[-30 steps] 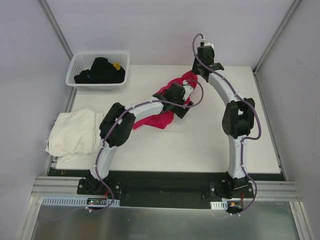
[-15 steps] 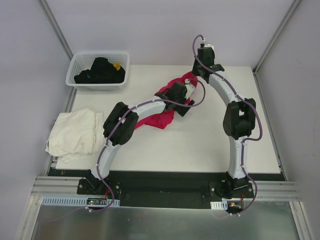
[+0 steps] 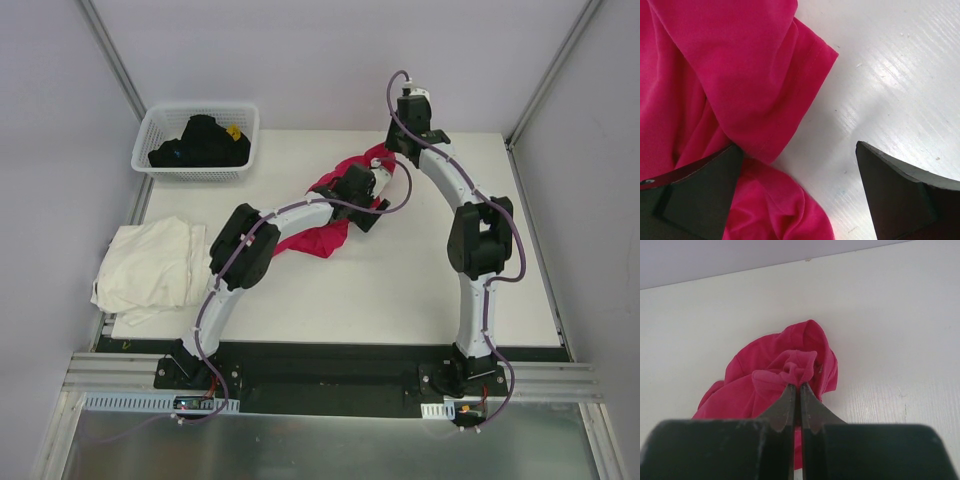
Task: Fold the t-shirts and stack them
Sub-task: Flatten out the tshirt
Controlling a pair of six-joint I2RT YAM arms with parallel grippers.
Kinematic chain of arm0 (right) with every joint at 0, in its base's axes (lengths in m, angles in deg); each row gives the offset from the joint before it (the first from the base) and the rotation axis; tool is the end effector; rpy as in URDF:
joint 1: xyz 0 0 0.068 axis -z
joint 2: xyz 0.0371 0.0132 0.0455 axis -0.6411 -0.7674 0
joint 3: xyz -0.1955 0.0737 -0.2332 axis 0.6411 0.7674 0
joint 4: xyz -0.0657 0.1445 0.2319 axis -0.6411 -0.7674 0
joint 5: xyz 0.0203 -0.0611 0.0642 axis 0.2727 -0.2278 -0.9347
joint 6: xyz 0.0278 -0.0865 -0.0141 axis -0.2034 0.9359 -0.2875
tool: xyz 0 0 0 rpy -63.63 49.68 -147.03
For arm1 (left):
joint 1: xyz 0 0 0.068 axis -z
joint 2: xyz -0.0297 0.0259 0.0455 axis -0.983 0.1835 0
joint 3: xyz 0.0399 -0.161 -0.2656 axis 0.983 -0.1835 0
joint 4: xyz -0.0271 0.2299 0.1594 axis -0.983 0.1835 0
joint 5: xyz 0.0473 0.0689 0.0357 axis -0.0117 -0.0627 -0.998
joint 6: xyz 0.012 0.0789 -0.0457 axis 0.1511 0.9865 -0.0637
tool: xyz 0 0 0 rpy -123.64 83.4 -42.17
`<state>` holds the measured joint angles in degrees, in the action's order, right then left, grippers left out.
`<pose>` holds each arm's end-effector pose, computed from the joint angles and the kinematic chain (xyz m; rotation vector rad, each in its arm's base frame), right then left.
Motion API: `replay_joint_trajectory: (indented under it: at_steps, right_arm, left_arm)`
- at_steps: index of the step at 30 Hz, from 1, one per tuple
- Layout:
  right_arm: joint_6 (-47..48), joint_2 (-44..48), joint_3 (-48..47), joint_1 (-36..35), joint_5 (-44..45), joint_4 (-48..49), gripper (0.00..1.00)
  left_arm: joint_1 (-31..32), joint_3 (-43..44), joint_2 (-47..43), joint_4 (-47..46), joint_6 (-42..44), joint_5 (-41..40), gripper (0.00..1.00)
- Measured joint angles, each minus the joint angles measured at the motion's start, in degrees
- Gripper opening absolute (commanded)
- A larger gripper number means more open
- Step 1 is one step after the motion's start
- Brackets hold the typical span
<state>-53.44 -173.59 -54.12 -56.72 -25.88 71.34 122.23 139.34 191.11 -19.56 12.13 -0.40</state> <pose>0.5787 0.1601 0.3066 -0.1259 2.0359 0.0426 0.4485 -0.4107 0.1784 0.9031 2.0209 -0.3107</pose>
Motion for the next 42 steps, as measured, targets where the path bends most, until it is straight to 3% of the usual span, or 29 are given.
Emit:
replay_joint_trajectory:
  at_steps: [21,32,35,36,42]
  right_arm:
    - [-0.22,0.46,1.51,0.28,-0.57,1.07,0.01]
    - [-0.26,1.31,2.51,0.52,-0.59,1.2,0.01]
    - [-0.26,1.44,2.78,0.59,-0.61,1.31,0.01]
    - [-0.26,1.51,2.99,0.66,-0.63,1.42,0.01]
    - [-0.44,1.62,3.61,1.18,-1.01,1.64,0.01]
  left_arm:
    - [0.0,2.62,1.46,-0.02,0.61,-5.95,0.39]
    - [0.0,3.48,2.45,0.0,0.59,-7.06,0.45]
    - [0.0,3.48,2.6,0.0,0.61,-7.91,0.4]
    - [0.0,3.48,2.62,0.0,0.59,-8.26,0.31]
    - [-0.02,3.48,3.13,-0.02,0.63,-9.05,0.0]
